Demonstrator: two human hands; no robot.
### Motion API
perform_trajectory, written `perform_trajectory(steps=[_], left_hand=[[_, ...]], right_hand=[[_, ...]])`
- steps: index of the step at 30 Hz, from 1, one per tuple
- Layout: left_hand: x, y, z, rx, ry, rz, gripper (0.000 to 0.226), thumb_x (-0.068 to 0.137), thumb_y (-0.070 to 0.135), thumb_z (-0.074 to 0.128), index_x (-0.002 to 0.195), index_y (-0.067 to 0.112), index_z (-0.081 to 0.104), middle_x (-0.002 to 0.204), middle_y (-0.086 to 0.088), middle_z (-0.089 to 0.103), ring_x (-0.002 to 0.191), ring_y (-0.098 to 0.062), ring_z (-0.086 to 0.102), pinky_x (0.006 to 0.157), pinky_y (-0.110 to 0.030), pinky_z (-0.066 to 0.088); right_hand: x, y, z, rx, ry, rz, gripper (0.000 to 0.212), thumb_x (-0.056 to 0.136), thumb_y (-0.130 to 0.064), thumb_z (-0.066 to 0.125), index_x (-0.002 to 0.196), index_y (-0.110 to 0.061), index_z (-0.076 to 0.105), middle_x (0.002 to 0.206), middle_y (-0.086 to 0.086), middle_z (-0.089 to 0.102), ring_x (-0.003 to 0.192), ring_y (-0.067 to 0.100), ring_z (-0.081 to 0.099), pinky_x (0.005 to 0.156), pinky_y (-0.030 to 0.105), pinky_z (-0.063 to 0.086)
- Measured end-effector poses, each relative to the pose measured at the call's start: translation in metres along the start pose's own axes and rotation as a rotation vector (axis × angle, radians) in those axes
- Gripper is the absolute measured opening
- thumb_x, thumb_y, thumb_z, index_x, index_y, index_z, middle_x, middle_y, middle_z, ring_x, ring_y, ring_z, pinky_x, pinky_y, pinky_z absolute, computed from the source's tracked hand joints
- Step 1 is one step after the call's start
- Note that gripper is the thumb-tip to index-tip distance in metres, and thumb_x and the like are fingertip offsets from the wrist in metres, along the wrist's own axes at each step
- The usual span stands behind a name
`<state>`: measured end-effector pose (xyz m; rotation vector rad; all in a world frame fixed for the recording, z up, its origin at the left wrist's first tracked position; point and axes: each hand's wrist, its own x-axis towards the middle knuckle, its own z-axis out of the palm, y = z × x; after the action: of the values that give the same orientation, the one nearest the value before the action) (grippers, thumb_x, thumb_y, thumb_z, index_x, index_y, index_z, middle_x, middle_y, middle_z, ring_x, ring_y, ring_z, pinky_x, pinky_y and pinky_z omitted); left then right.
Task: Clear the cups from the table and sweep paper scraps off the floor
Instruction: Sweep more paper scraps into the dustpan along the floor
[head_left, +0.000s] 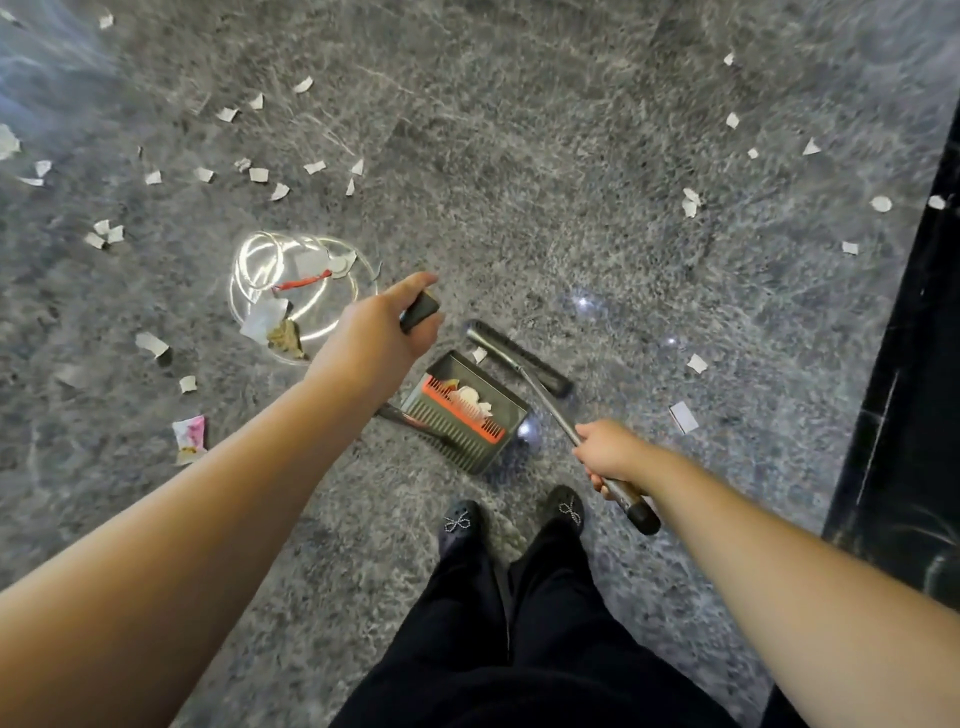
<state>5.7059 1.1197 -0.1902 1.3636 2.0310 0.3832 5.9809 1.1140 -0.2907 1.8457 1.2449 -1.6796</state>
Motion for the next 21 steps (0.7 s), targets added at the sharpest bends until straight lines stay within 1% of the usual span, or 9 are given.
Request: perform_trajectory(steps=[3, 5, 7, 10, 12, 15, 18, 21], left_hand=[[0.0, 0.0, -0.002, -0.003, 0.0, 0.013, 0.045, 0.096, 0.041, 0.055, 0.14, 0.044, 0.044, 0.081, 0.009, 0.06, 0.056, -0.009, 0.058, 0.047, -0.019, 0.043], [-0.001, 0.002, -0.001, -0.011, -0.005, 0.023, 0.045, 0.096, 0.04, 0.055, 0.14, 0.043, 0.045, 0.074, 0.015, 0.056, 0.051, -0.005, 0.054, 0.044, -0.015, 0.039], [-0.003, 0.005, 0.001, -0.025, -0.018, 0.024, 0.045, 0.096, 0.041, 0.055, 0.14, 0.044, 0.045, 0.073, 0.017, 0.054, 0.044, -0.004, 0.051, 0.04, -0.012, 0.036], [-0.005, 0.006, 0.0, -0.053, -0.05, 0.049, 0.045, 0.096, 0.04, 0.056, 0.139, 0.044, 0.045, 0.072, 0.017, 0.054, 0.037, -0.003, 0.052, 0.036, -0.011, 0.036], [-0.009, 0.005, -0.002, -0.014, -0.069, 0.09, 0.046, 0.095, 0.04, 0.058, 0.138, 0.046, 0.046, 0.07, 0.02, 0.054, 0.039, -0.001, 0.053, 0.037, -0.008, 0.034], [-0.014, 0.006, -0.004, 0.039, -0.104, 0.159, 0.043, 0.093, 0.039, 0.063, 0.134, 0.045, 0.051, 0.067, 0.026, 0.051, 0.045, 0.004, 0.052, 0.045, -0.007, 0.035], [-0.016, 0.011, -0.002, 0.05, -0.146, 0.236, 0.04, 0.092, 0.036, 0.066, 0.13, 0.043, 0.056, 0.064, 0.029, 0.05, 0.049, 0.018, 0.052, 0.047, -0.003, 0.037], [-0.012, 0.021, 0.003, 0.058, -0.201, 0.31, 0.043, 0.091, 0.034, 0.066, 0.132, 0.043, 0.056, 0.06, 0.028, 0.05, 0.051, 0.019, 0.052, 0.049, 0.0, 0.037]], right_hand=[[-0.012, 0.02, 0.005, -0.037, -0.032, -0.009, 0.04, 0.097, -0.005, 0.041, 0.136, -0.01, 0.047, 0.062, 0.006, 0.046, 0.043, 0.014, 0.045, 0.04, 0.021, 0.039], [-0.022, 0.033, 0.008, -0.016, -0.065, 0.003, 0.05, 0.096, -0.008, 0.044, 0.144, -0.018, 0.04, 0.061, 0.005, 0.047, 0.041, 0.012, 0.045, 0.041, 0.023, 0.04], [-0.031, 0.044, 0.012, 0.056, -0.091, 0.013, 0.056, 0.096, -0.009, 0.047, 0.148, -0.023, 0.034, 0.061, 0.004, 0.048, 0.038, 0.01, 0.045, 0.04, 0.023, 0.04], [-0.047, 0.054, 0.014, 0.187, -0.086, 0.012, 0.057, 0.094, -0.011, 0.051, 0.147, -0.024, 0.035, 0.06, 0.003, 0.047, 0.039, 0.01, 0.043, 0.04, 0.021, 0.038], [-0.059, 0.061, 0.014, 0.288, -0.086, 0.009, 0.055, 0.095, -0.012, 0.052, 0.146, -0.024, 0.036, 0.057, 0.001, 0.046, 0.04, 0.01, 0.04, 0.04, 0.021, 0.035], [-0.078, 0.076, 0.019, 0.46, -0.052, 0.017, 0.055, 0.095, -0.01, 0.052, 0.146, -0.022, 0.037, 0.052, -0.001, 0.048, 0.04, 0.011, 0.038, 0.04, 0.02, 0.034], [-0.099, 0.093, 0.031, 0.574, 0.02, 0.003, 0.056, 0.095, -0.01, 0.051, 0.147, -0.024, 0.036, 0.055, 0.0, 0.05, 0.04, 0.009, 0.04, 0.039, 0.02, 0.035], [-0.111, 0.107, 0.042, 0.697, 0.108, -0.004, 0.055, 0.096, -0.009, 0.051, 0.147, -0.025, 0.037, 0.059, 0.004, 0.05, 0.039, 0.01, 0.041, 0.037, 0.02, 0.034]])
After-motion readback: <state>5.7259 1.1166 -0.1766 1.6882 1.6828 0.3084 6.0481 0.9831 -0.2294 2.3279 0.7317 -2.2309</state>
